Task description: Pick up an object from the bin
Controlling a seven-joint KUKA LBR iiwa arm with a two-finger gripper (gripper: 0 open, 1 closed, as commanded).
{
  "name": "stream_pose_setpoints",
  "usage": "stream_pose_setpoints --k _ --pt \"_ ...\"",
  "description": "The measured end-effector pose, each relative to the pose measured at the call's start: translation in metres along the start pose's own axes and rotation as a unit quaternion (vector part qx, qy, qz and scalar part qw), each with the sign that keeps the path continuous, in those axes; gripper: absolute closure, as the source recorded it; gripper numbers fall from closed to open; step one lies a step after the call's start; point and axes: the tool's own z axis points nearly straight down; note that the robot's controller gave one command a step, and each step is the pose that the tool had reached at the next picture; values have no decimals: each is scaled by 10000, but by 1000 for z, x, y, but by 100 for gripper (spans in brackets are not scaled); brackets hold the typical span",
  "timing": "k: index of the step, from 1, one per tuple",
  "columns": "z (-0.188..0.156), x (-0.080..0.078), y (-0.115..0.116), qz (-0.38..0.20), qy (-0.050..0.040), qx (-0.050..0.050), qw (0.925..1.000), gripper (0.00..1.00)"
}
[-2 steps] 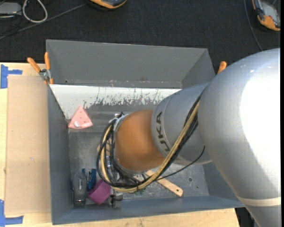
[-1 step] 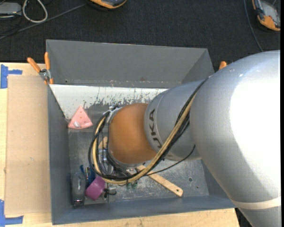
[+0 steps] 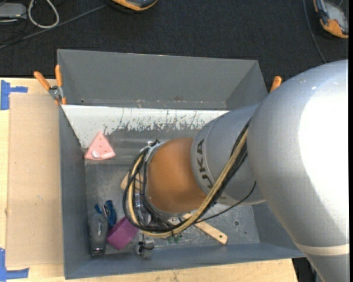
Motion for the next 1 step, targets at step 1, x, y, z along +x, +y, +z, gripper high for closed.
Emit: stream_pose_setpoints --k 1 --pt "1 -10 22 398 14 0 9992 0"
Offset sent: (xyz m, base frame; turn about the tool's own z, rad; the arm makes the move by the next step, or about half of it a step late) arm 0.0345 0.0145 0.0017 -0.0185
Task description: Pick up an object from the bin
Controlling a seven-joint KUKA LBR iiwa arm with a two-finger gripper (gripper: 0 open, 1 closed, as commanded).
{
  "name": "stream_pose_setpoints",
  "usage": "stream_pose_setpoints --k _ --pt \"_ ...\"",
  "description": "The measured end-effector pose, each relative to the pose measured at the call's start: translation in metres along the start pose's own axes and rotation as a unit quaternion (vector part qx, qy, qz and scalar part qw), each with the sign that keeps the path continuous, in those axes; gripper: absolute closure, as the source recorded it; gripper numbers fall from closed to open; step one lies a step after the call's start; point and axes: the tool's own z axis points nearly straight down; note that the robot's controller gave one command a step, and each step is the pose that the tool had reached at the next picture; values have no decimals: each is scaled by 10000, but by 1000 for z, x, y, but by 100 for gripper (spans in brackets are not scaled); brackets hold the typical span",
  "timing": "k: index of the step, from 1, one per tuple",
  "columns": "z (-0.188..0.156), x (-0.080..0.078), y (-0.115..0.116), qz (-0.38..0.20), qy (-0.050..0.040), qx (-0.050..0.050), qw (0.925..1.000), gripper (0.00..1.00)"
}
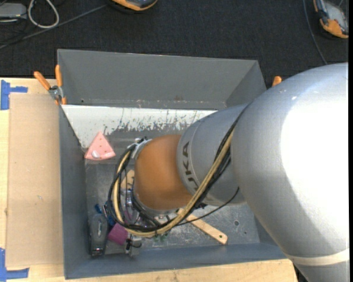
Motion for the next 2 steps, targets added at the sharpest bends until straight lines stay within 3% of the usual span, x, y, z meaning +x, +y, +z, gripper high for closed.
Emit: stream_pose_setpoints --k 1,2 --pt "-1 -27 -11 -478 -13 5 9989 100" --pt "-1 -27 -11 -476 -13 4 9989 100"
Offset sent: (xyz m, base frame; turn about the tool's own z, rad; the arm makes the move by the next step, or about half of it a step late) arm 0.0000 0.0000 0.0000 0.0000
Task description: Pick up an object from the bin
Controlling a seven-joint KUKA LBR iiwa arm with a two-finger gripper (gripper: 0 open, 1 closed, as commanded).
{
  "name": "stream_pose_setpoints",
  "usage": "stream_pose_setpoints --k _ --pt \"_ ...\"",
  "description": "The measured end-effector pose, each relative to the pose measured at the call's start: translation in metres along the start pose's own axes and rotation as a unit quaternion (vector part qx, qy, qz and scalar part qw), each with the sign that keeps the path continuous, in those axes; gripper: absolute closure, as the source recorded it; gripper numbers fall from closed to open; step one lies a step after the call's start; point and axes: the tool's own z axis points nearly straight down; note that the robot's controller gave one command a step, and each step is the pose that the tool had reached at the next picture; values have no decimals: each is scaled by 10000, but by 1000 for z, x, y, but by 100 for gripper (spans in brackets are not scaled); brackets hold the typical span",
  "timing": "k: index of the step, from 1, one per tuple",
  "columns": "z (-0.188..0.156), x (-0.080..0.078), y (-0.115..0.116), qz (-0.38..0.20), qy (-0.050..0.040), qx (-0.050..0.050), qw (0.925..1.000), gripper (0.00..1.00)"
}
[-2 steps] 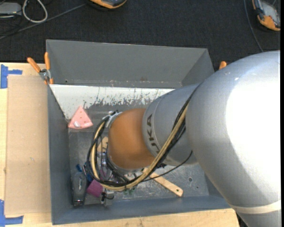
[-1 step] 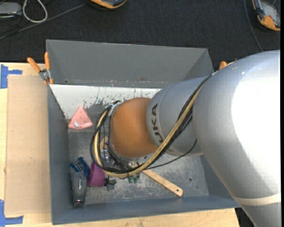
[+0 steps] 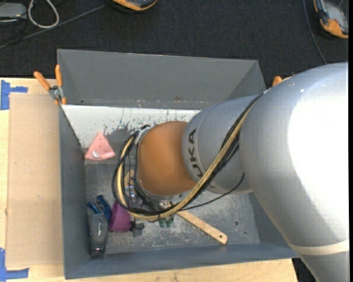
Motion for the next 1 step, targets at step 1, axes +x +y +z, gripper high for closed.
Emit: stream_pose_setpoints --k 1 --pt "-13 2 -9 -131 4 -1 9999 100"
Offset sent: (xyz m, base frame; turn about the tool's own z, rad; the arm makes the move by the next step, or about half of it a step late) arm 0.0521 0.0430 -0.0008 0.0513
